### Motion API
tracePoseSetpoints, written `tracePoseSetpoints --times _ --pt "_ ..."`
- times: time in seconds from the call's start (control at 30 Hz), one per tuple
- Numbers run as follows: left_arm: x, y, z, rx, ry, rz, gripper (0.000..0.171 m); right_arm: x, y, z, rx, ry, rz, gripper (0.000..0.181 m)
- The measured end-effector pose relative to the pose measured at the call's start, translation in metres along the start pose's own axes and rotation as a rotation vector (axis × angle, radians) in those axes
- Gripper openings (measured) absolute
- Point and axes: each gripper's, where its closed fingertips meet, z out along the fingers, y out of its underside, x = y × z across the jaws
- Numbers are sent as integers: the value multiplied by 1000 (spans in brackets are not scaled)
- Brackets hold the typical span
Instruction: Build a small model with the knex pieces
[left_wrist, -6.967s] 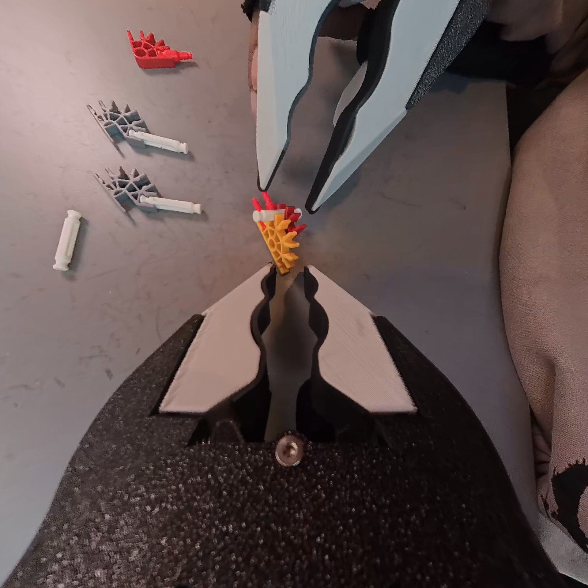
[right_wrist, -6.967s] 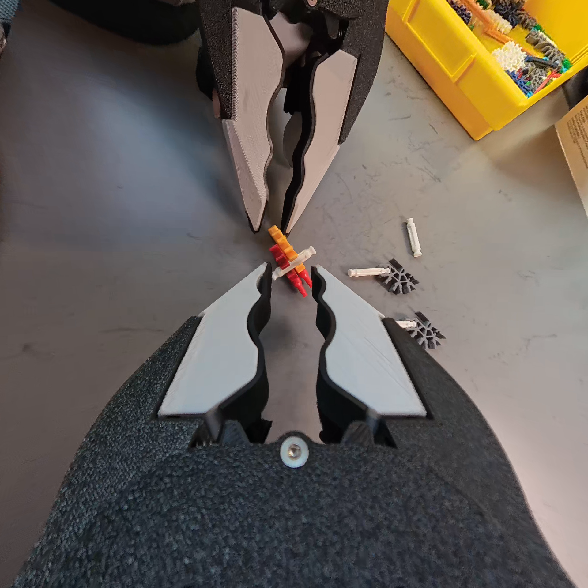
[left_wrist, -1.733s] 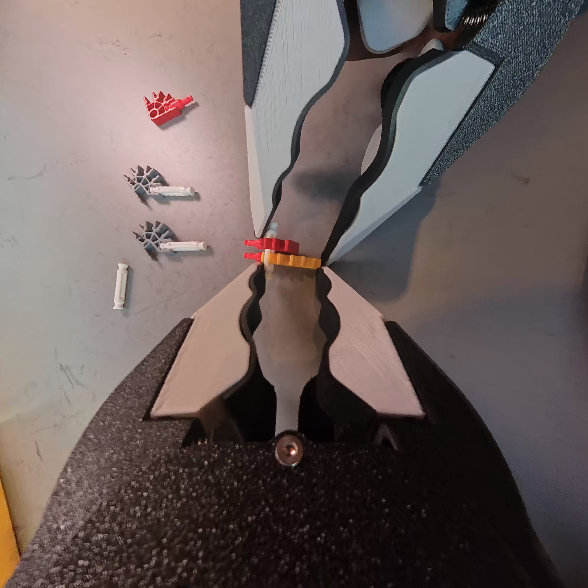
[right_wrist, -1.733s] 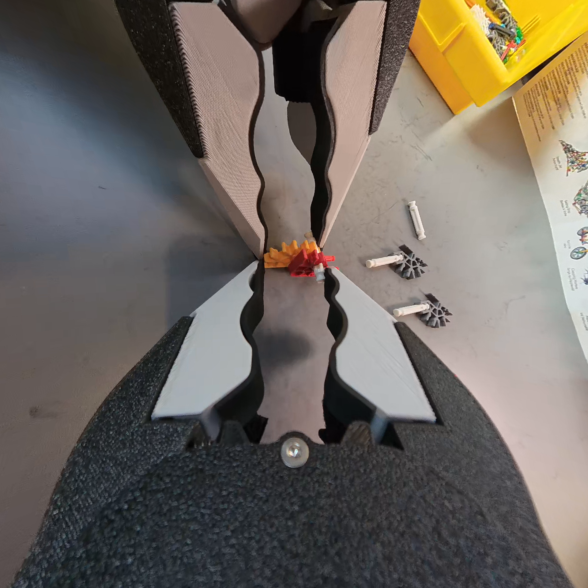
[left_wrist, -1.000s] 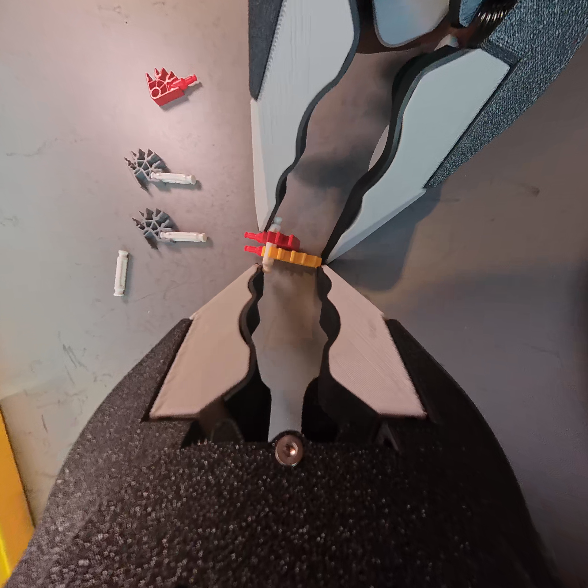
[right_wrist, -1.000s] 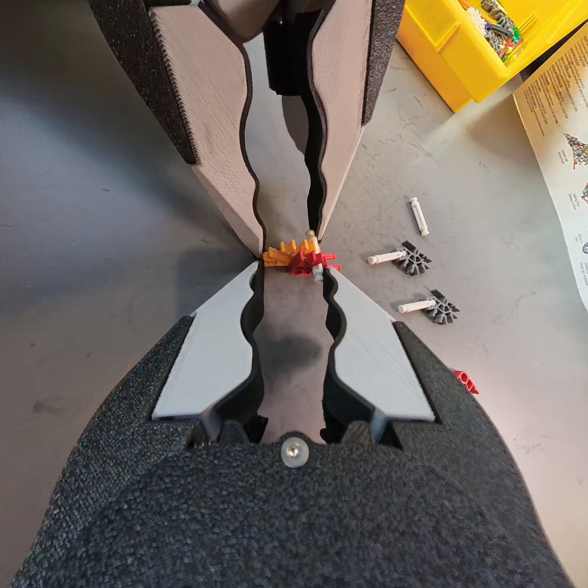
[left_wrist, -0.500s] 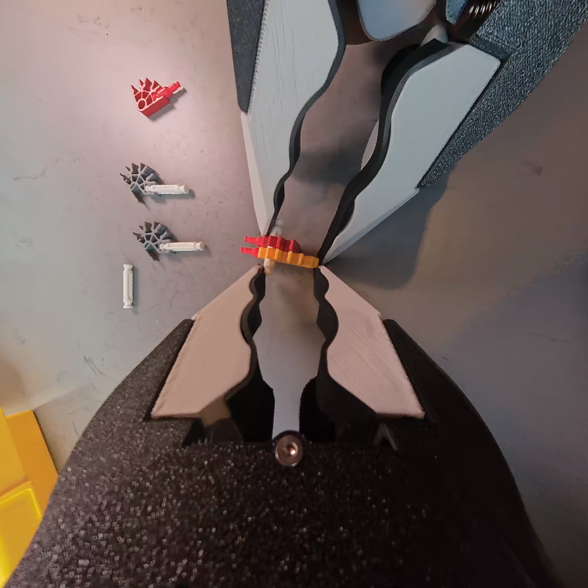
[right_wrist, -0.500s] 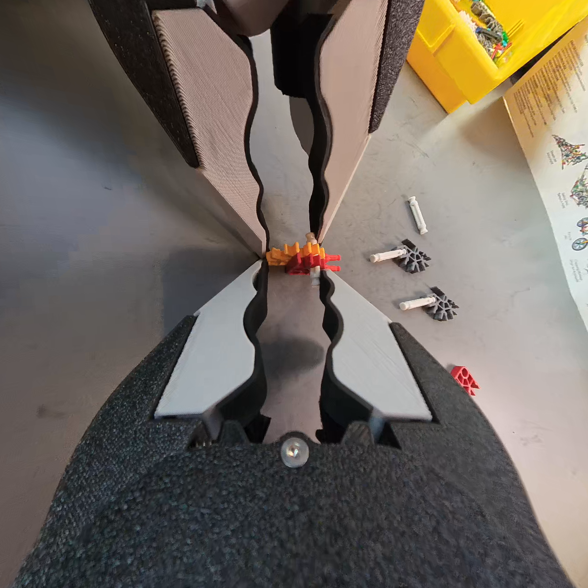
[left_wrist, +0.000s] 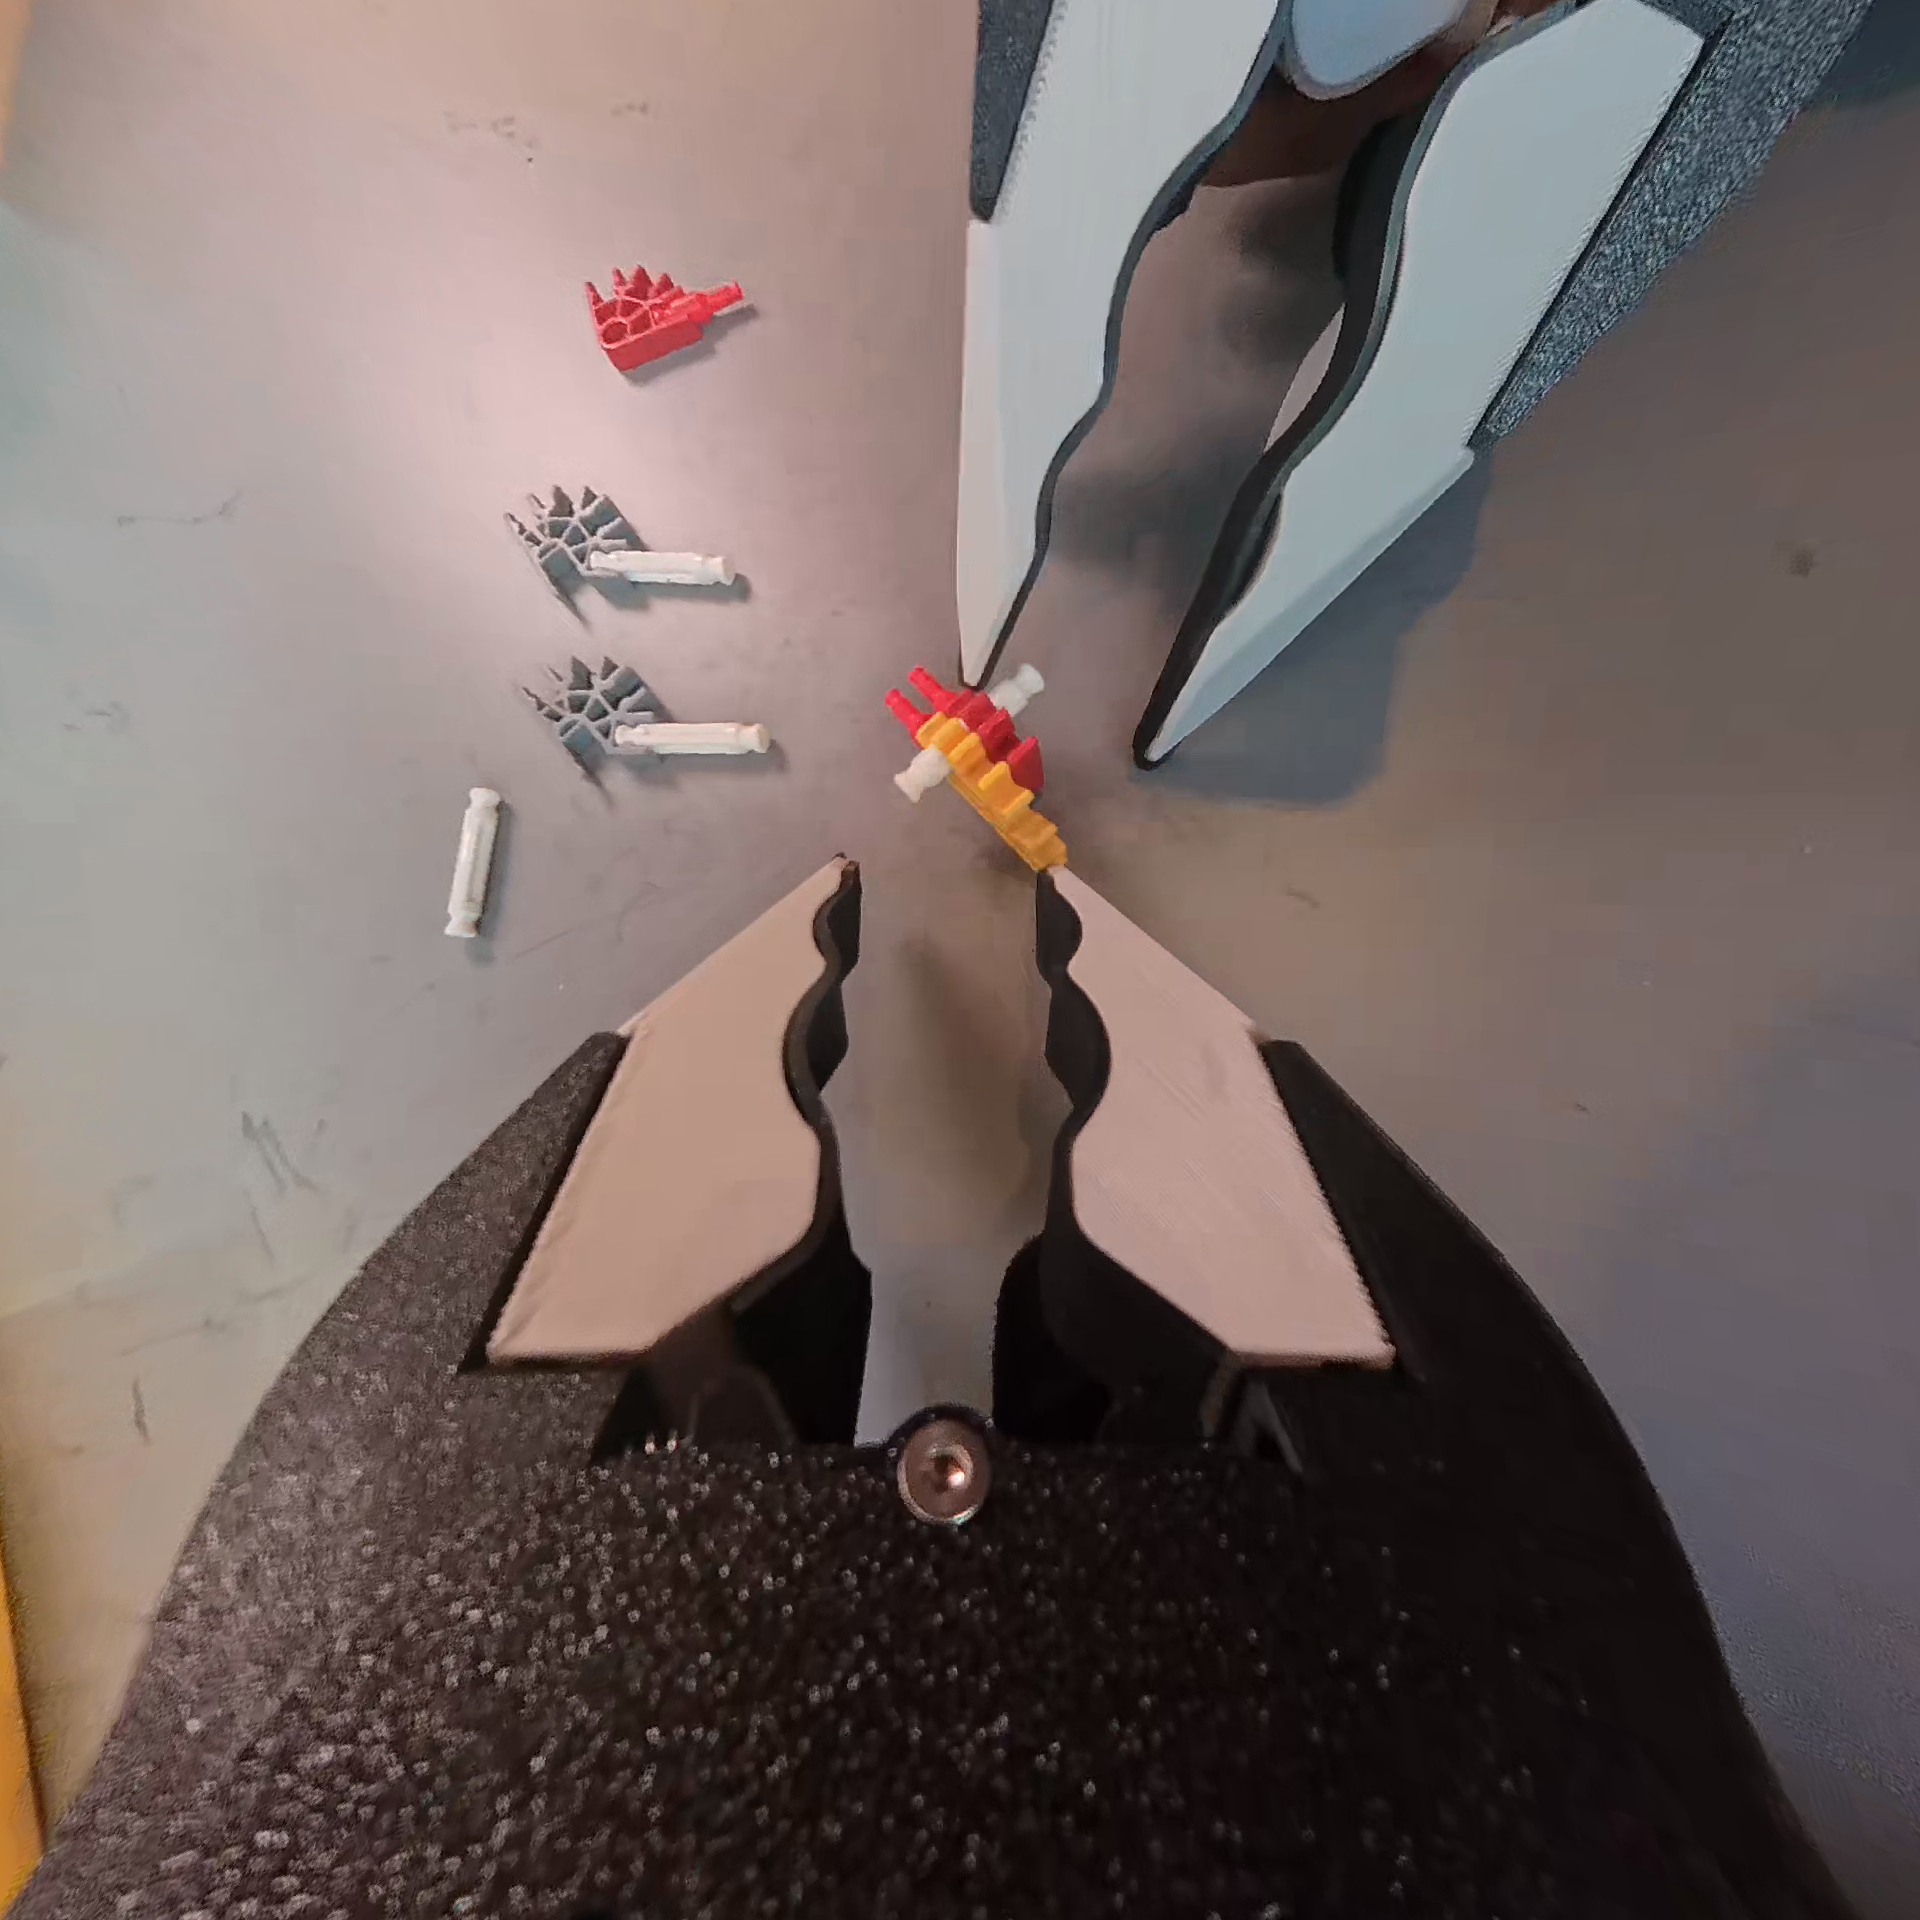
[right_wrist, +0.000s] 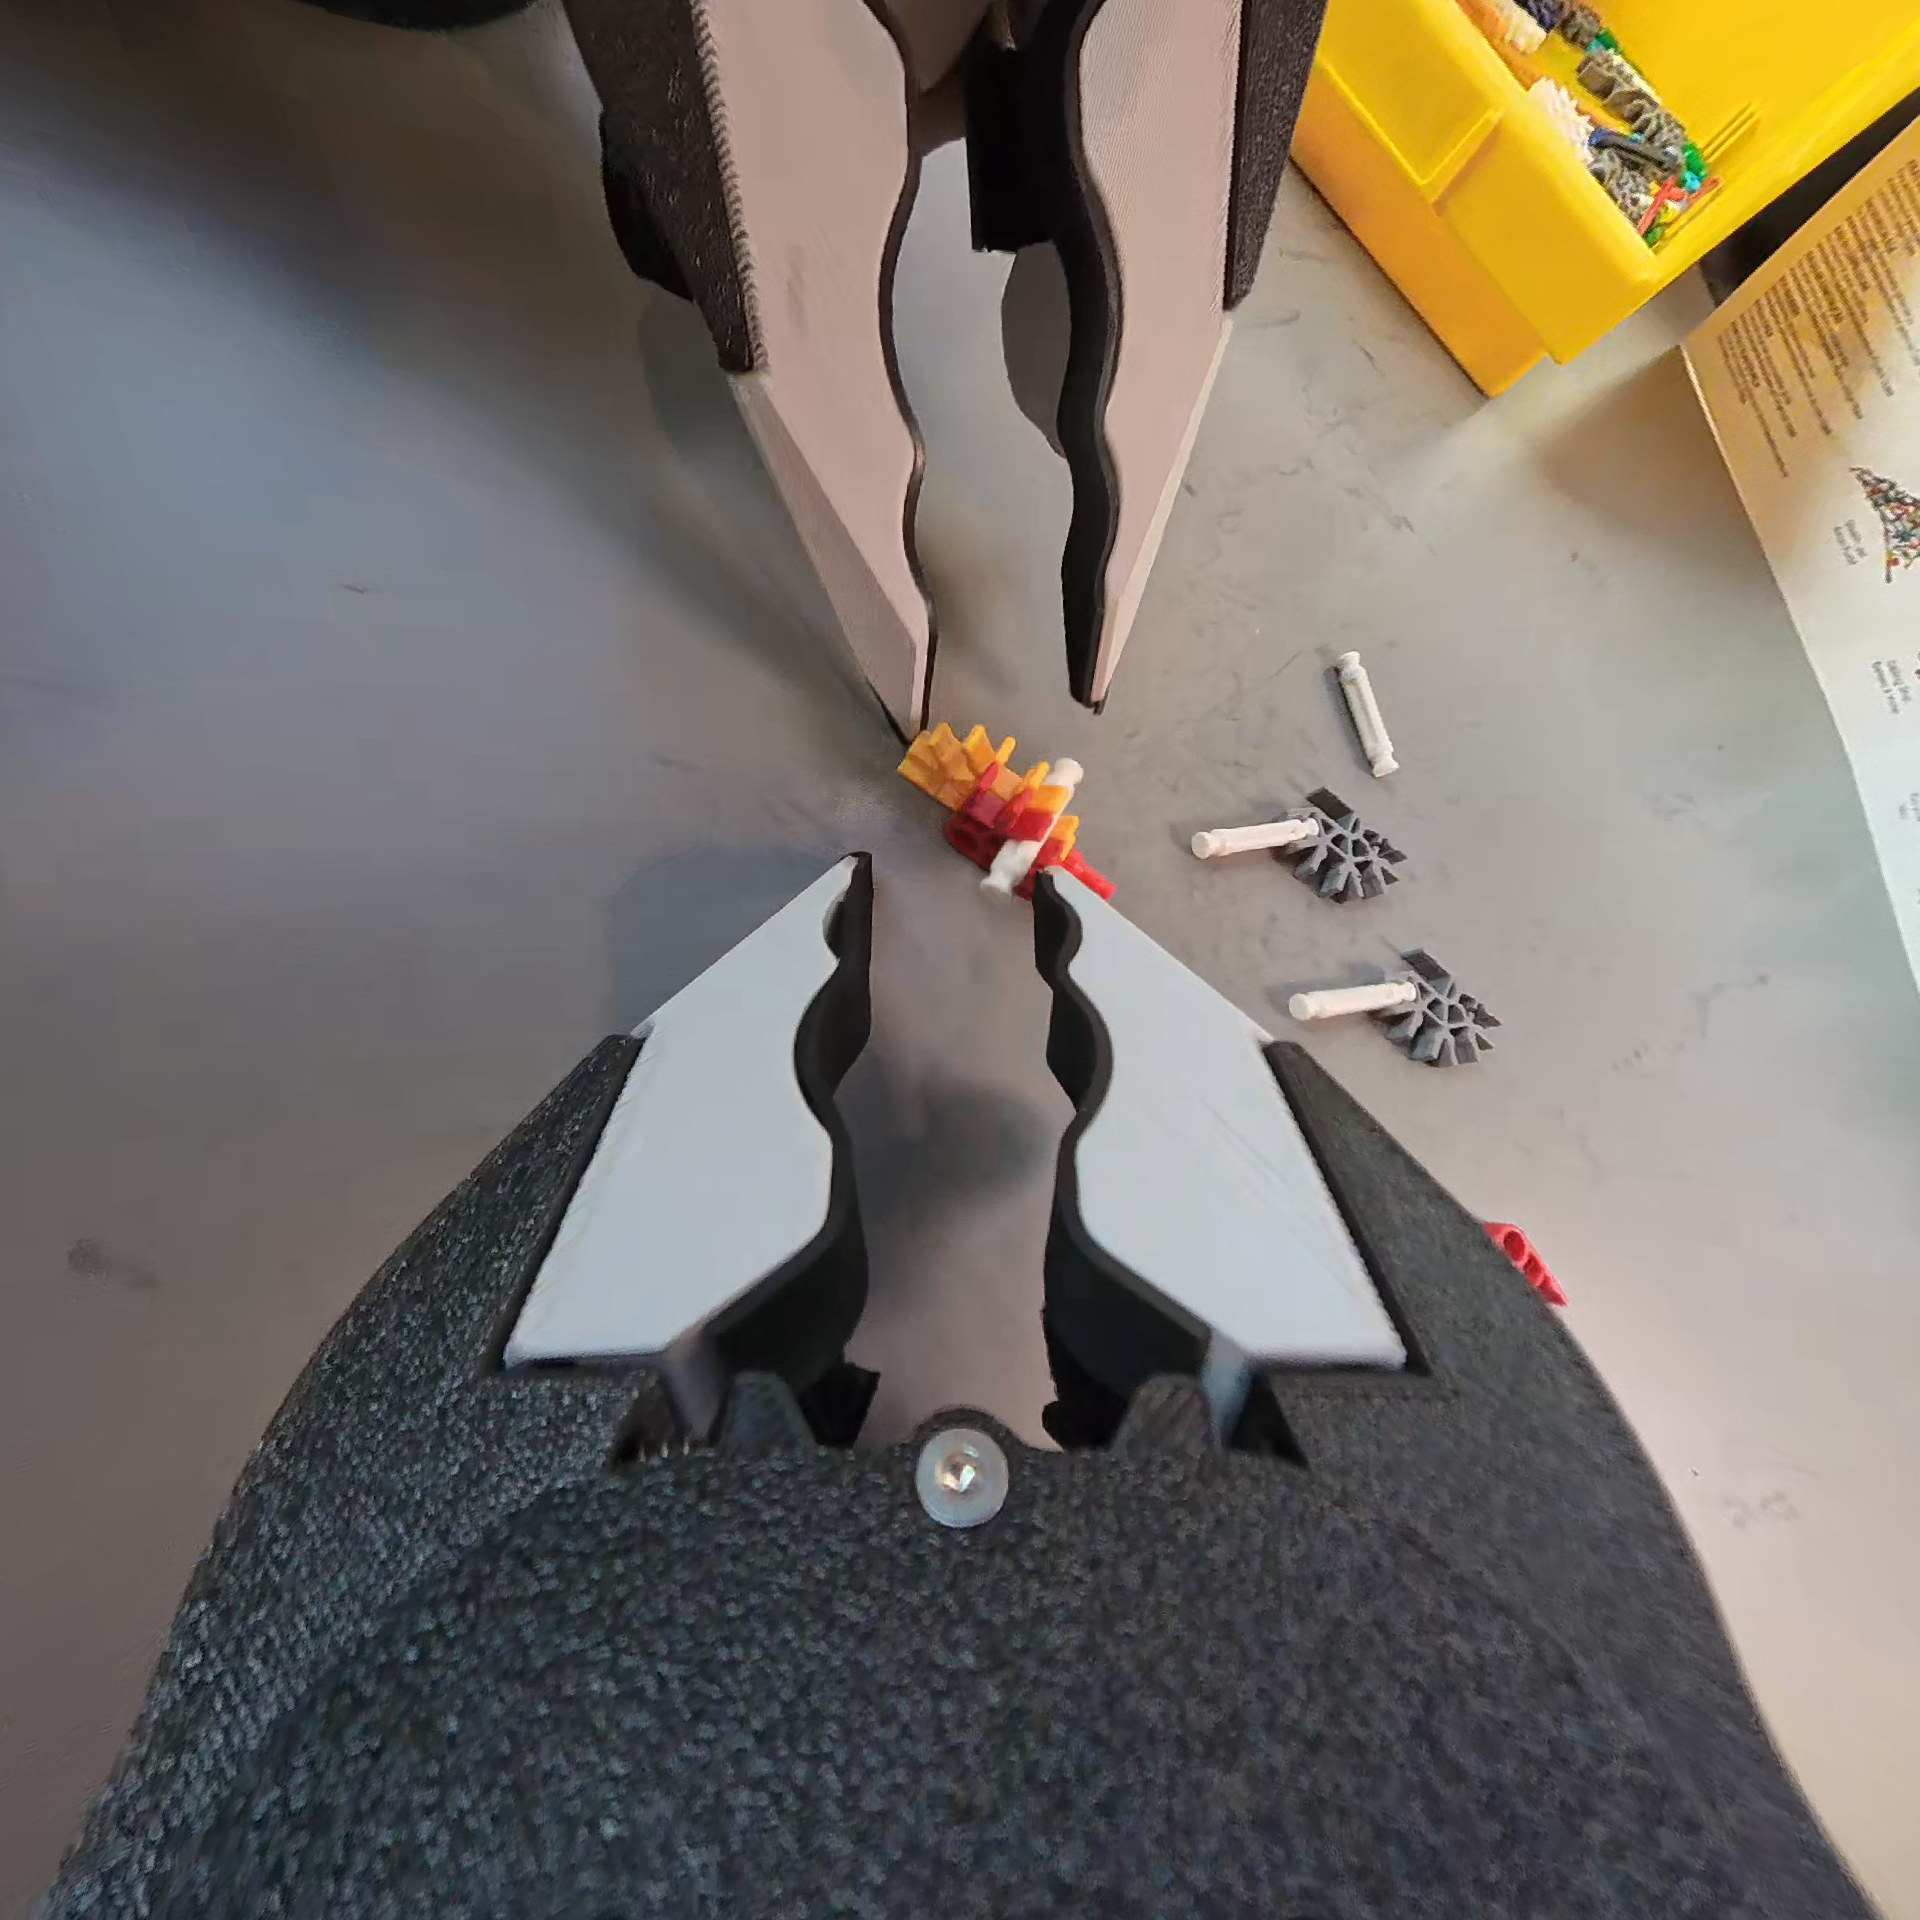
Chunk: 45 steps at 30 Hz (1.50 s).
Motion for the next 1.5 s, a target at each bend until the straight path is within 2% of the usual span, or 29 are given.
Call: tracePoseSetpoints --times 0.13,0.27,0.43,0.63,0.73,0.87,0.93,1.07,1.17,1.3,1.4,1.5 --pt "-13 -7 -11 132 16 -116 31 11 2 -7 30 -1 22 30" --pt "-9 -20 -23 256 133 -258 31 21 2 -8 46 -33 34 36" --pt "0 -12 -10 182 159 -211 31 24 6 -1 7 -126 28 37" --pt "-10 -6 8 65 86 -84 21 24 12 6 -47 -225 45 18" --pt "-19 -4 6 72 99 -92 16 14 12 1 -47 -269 36 10" --pt "-28 -4 3 100 99 -114 14 13 13 -2 -36 -253 44 11" --pt "-28 -5 1 131 111 -143 7 13 13 -5 -21 -257 59 12" --pt "-27 -11 -5 208 125 -169 6 13 14 -6 -10 -236 84 14" --pt "-23 -16 -7 225 140 -161 11 17 16 -1 -69 -176 93 14" --pt "-11 -12 -5 180 185 -158 18 14 14 0 -117 -154 110 9" --pt "-2 -12 -3 167 231 -172 23 -4 5 0 -75 -224 69 8" --pt "0 -12 -2 168 223 -160 24 -4 1 -3 -21 -252 80 13"
